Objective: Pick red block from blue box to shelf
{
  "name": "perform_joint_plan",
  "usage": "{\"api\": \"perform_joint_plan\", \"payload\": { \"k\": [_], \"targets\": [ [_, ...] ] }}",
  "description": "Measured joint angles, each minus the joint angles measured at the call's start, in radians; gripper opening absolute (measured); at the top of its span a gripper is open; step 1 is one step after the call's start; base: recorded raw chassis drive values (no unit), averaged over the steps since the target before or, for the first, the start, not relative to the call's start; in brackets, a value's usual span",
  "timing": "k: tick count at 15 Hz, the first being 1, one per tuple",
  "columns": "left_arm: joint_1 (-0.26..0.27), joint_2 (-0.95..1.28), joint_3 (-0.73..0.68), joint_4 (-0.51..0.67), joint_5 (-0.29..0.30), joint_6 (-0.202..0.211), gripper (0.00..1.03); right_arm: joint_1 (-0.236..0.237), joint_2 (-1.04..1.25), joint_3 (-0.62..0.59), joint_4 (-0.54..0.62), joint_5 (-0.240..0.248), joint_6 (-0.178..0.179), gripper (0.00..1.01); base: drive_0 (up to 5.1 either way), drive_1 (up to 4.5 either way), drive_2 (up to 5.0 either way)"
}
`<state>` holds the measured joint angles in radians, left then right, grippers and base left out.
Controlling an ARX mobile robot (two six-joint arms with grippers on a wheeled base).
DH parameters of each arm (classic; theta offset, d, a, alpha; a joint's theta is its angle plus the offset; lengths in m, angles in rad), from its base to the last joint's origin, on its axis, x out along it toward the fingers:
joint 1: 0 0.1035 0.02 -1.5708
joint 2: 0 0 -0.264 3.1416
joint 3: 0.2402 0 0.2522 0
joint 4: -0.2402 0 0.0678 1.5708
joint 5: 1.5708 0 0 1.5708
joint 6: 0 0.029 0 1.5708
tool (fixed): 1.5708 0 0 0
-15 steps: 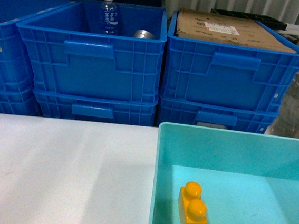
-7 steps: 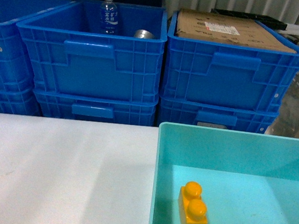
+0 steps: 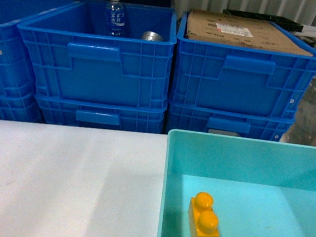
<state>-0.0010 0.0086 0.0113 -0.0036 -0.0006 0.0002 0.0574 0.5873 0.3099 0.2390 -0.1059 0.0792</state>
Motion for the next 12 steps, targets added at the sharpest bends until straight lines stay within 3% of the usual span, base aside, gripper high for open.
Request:
{"api": "perform_joint_plan", "payload": {
  "k": [4,12],
  "targets": [
    [0.000,0.000,0.000,0.000,0.000,0.000,0.98,-0.012,0.000,-0.002,0.002,-0.003,-0.021,0.21,0.0,0.00,0.0],
    [0.000,0.000,0.000,0.000,0.000,0.000,0.98,-0.012,0.000,-0.002,0.002,-0.003,-0.021,0.21,0.0,0.00,0.0]
  ]
}}
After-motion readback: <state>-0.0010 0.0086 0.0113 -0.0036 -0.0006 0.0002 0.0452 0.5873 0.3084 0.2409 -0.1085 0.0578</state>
